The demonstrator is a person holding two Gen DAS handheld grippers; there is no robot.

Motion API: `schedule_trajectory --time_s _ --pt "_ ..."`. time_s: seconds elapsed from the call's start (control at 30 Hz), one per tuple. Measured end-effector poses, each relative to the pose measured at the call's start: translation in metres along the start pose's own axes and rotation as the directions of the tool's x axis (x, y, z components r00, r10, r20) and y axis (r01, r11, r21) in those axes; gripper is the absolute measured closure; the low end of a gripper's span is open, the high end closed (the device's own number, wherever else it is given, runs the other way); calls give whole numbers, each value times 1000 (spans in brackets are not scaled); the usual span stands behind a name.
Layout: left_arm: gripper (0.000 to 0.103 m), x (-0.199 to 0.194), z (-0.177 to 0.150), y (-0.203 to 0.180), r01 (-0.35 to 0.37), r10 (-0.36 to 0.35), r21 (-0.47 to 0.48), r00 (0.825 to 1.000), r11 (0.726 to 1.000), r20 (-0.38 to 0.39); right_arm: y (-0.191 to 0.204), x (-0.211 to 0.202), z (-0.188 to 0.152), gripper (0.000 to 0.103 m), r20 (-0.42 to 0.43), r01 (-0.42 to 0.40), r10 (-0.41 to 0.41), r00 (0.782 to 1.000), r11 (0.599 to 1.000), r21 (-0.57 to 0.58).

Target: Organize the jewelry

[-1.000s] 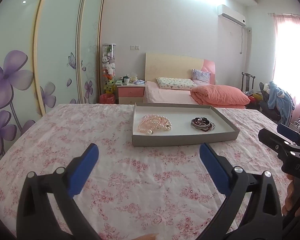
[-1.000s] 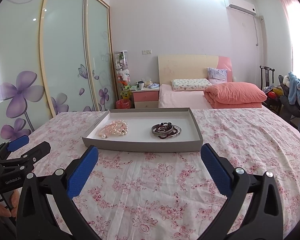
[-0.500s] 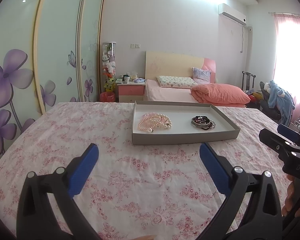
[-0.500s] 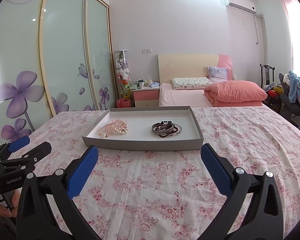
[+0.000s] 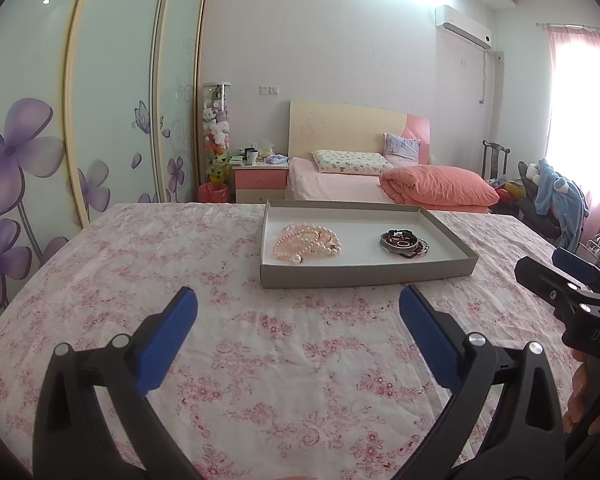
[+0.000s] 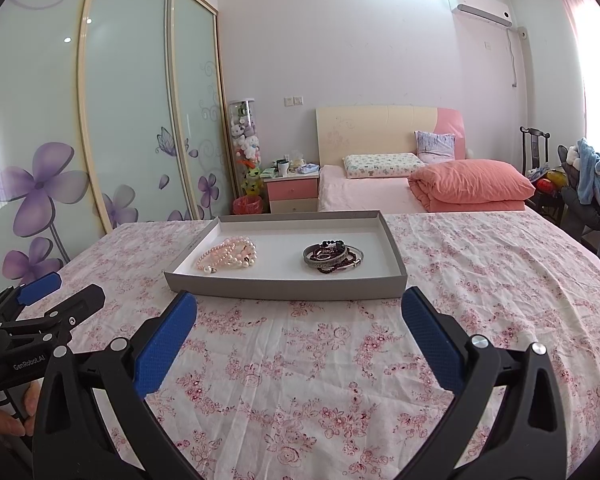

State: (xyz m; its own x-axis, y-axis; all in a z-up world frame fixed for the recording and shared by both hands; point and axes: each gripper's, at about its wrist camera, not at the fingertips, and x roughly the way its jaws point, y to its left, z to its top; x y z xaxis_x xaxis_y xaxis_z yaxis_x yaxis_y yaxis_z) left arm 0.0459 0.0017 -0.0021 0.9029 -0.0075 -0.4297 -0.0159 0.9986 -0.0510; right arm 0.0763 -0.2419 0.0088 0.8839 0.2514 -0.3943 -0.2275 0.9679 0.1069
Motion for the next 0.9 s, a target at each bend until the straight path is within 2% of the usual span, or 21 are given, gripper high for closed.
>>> schedule_trajectory --time_s 0.9 --pt "4 0 0 -7 -1 1 4 1000 1000 -4 -1 1 -1 2 -5 -2 2 1000 1000 4"
